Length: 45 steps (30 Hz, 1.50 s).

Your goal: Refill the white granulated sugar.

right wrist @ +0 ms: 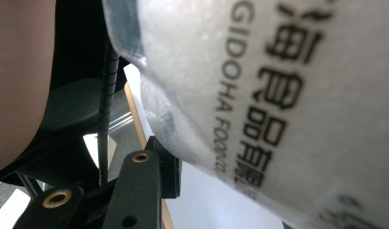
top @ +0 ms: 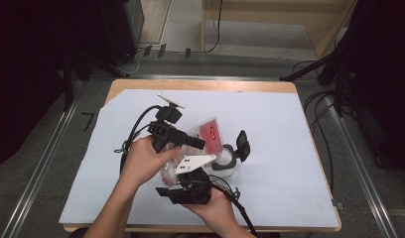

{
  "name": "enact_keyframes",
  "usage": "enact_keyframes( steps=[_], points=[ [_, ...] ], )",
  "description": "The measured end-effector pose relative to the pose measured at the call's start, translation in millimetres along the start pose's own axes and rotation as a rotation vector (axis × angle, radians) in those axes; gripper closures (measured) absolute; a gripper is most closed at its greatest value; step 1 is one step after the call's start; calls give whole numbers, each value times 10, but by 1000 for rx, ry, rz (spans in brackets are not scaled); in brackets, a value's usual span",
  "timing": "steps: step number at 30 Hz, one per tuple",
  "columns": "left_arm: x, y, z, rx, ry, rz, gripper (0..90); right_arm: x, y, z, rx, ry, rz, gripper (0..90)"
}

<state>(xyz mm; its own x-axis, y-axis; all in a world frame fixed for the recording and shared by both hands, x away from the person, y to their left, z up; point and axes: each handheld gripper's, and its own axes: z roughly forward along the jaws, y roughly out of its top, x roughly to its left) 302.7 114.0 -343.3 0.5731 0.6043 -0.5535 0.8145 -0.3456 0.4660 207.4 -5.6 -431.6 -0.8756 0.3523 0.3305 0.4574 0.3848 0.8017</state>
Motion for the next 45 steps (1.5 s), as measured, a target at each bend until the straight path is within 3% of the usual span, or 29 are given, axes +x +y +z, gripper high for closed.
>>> enact_keyframes(
  steps=[19,45],
  points=[
    [-11,1,-4,8,3,16,705,-2,-1,-10,1,6,9,632],
    [-22,-2,9,-4,5,5,706,-13,-4,-11,3,7,8,636]
  ],
)
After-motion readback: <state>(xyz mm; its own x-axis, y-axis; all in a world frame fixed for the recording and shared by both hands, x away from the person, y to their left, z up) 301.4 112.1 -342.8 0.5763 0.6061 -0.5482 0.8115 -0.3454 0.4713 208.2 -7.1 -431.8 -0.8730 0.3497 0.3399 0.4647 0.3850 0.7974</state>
